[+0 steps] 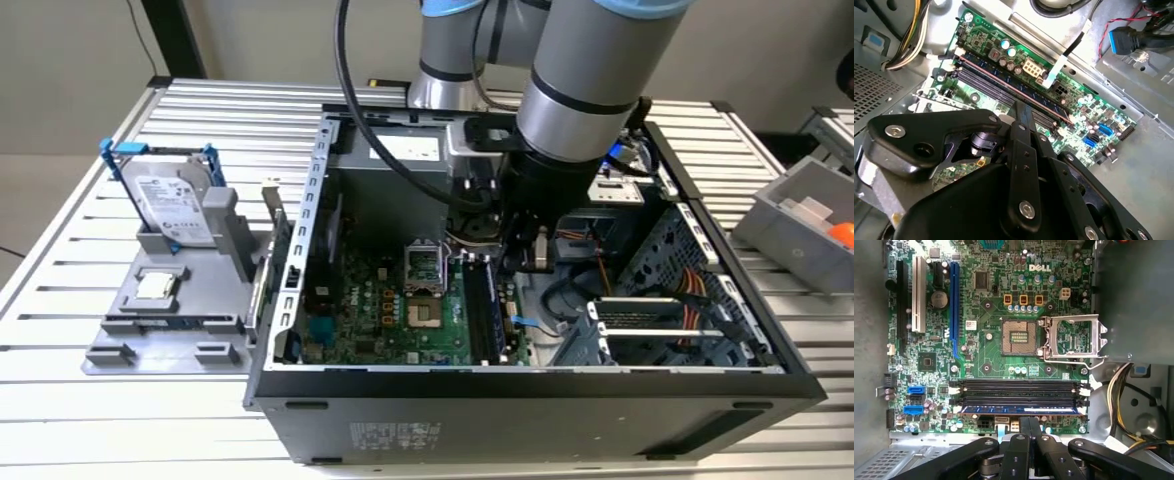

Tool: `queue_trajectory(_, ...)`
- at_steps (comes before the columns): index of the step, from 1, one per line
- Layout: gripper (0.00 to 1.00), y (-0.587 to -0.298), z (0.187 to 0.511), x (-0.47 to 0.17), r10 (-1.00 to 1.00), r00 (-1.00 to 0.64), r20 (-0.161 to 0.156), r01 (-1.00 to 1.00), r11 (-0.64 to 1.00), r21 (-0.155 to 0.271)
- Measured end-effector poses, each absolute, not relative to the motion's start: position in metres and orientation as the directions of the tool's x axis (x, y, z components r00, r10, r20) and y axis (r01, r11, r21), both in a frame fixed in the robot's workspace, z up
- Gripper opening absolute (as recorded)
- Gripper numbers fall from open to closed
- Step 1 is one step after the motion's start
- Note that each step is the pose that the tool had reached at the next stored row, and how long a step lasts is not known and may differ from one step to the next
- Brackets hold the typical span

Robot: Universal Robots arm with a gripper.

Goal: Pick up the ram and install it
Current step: 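Press down the ram until it locks into place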

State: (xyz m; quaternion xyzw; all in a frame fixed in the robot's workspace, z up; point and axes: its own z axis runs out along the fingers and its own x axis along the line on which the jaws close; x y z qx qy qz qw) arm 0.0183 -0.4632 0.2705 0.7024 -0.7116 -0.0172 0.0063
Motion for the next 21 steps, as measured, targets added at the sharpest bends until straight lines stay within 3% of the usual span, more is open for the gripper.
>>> queue_trajectory(21, 0.0, -0.463, 0.297, 0.018, -1.0, -0.013, -0.014, -0.999, 0.013, 0.033)
